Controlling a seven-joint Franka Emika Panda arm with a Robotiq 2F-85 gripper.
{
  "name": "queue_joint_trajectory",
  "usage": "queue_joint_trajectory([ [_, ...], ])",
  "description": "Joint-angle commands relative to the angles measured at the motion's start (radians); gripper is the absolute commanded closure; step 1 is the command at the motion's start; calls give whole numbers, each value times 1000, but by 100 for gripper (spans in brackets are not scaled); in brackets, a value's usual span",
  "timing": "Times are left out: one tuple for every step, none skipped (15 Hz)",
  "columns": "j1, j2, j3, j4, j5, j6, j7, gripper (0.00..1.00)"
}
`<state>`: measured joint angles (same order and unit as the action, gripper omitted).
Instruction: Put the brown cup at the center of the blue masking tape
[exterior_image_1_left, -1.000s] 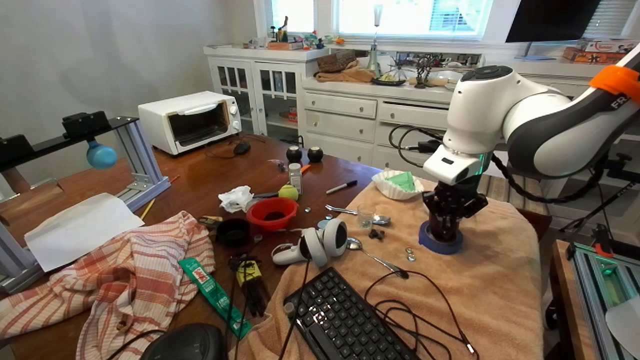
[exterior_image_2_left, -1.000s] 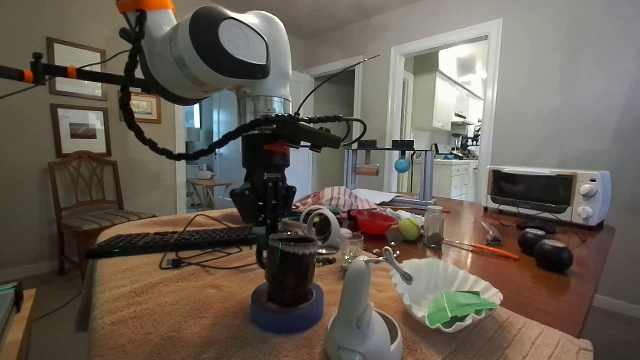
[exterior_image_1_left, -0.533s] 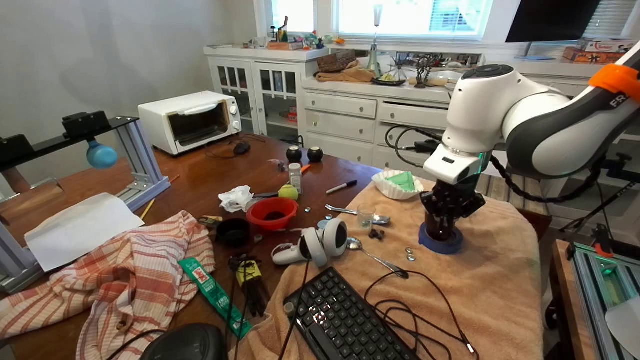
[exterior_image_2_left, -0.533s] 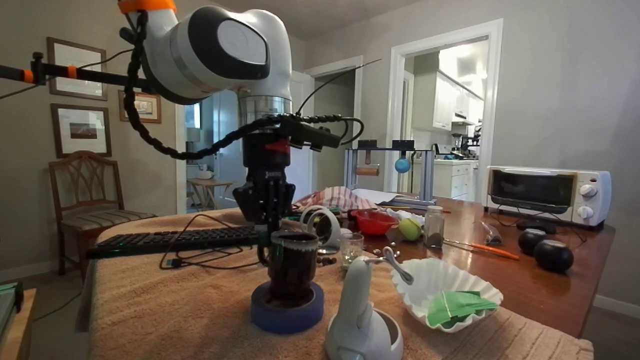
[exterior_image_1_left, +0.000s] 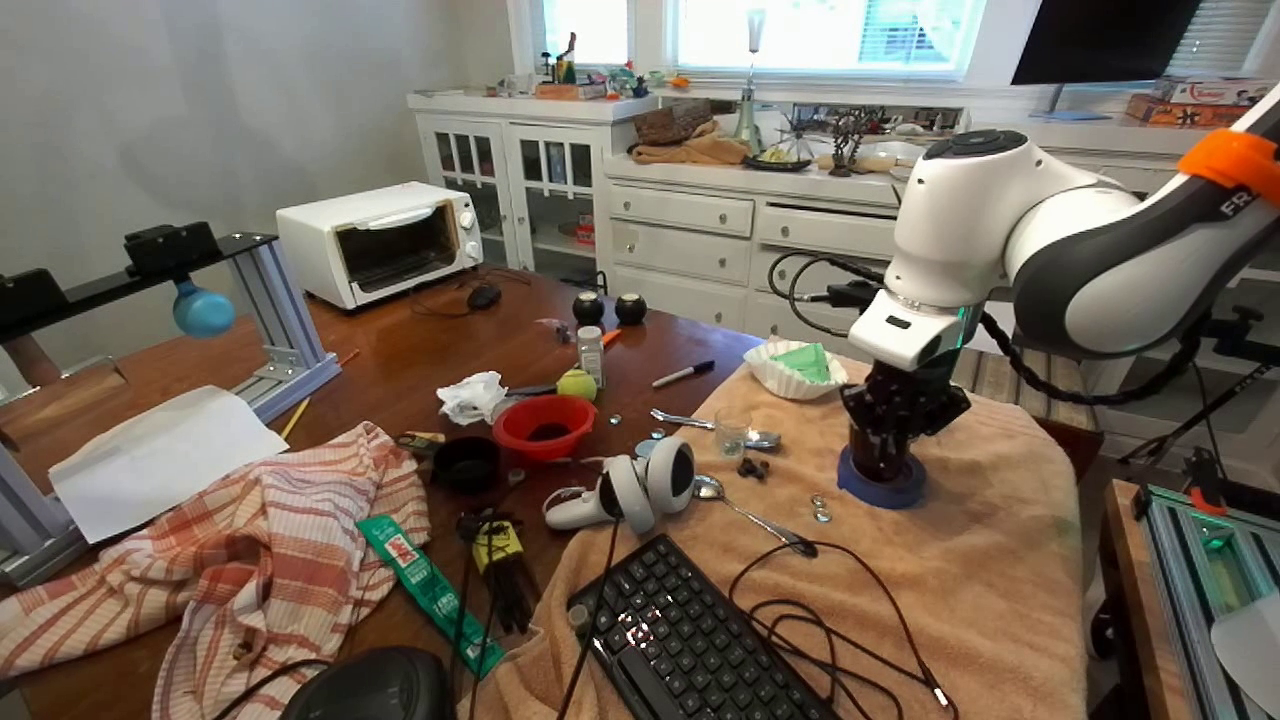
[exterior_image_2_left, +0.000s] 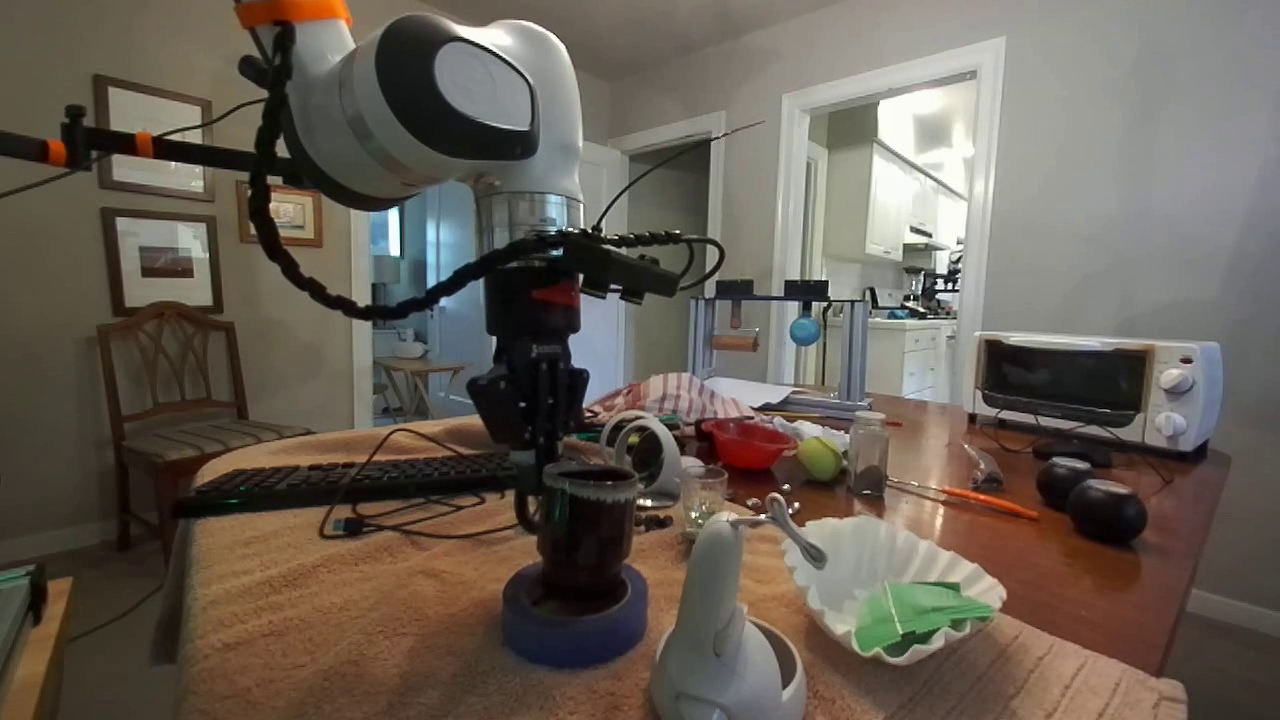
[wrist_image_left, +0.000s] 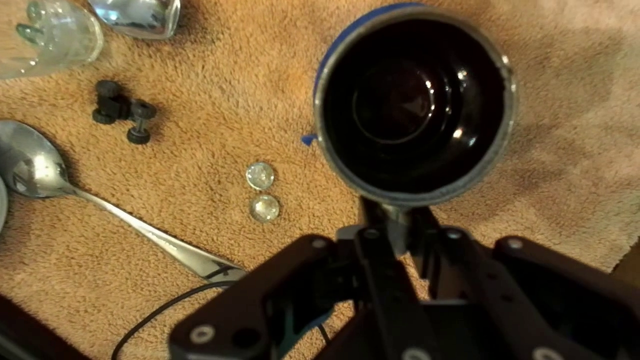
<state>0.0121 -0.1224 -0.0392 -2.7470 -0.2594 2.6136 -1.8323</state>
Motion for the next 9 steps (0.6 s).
queue_joint_trajectory([
  [-7, 11, 0, 0, -28, 5, 0, 96],
  [-7, 16, -1, 0, -26, 12, -2, 96],
  [-9, 21, -1, 0, -28, 13, 1, 96],
  [-9, 27, -2, 0, -25, 19, -2, 96],
  [-9, 31, -3, 0, -21, 17, -5, 96],
  [-8, 36, -3, 0, -17, 18, -10, 96],
  [-10, 40, -3, 0, -21, 20, -7, 96],
  [-12, 44, -3, 0, -26, 23, -3, 96],
  [-13, 48, -3, 0, -28, 29, -1, 96],
])
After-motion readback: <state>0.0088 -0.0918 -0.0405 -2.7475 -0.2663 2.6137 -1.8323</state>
